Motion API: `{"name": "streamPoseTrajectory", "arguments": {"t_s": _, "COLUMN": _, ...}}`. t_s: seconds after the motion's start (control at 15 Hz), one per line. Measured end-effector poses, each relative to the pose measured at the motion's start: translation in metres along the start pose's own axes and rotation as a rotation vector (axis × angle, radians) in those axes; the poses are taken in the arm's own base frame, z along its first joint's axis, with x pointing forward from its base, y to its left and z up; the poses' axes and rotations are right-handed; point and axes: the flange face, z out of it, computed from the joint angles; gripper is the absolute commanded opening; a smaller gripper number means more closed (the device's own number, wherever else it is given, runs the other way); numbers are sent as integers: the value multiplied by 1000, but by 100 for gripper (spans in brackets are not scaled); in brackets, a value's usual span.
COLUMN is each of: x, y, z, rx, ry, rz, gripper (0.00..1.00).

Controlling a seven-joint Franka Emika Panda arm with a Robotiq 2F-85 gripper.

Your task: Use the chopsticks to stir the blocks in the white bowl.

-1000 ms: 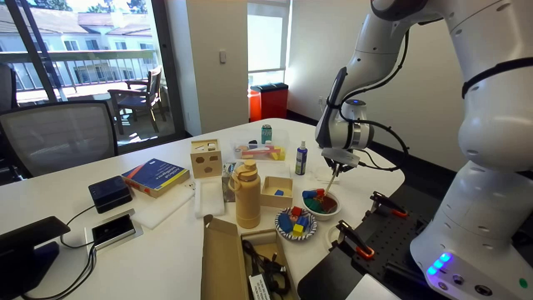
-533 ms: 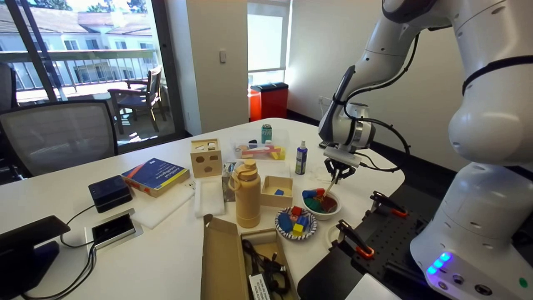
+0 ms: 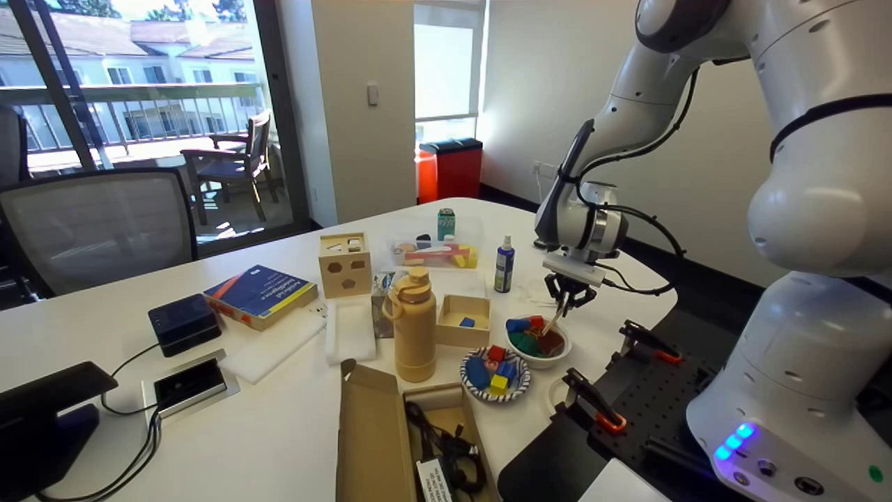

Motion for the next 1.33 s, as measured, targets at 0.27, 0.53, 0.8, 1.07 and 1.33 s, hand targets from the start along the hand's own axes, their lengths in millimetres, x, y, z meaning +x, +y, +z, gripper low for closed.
{"name": "streamPoseTrajectory", "arguments": {"t_s": 0.27, "x": 2, "y": -8, "z": 5, "rx": 14, "ry": -11, "rz": 0, "gripper": 3}}
{"name": "streamPoseTrajectory", "arguments": {"t_s": 0.53, "x": 3, "y": -13, "z": 10, "rx": 23, "ry": -33, "rz": 5, "gripper": 3}}
{"name": "streamPoseTrajectory", "arguments": {"t_s": 0.8, "x": 7, "y": -13, "z": 16, "rx": 27, "ry": -60, "rz": 8, "gripper": 3}}
{"name": "streamPoseTrajectory", "arguments": {"t_s": 1.07, "x": 10, "y": -11, "z": 25, "rx": 22, "ry": -84, "rz": 7, "gripper": 3}}
{"name": "streamPoseTrajectory", "arguments": {"t_s": 1.33, "x": 12, "y": -12, "z": 32, "rx": 24, "ry": -94, "rz": 10, "gripper": 44}}
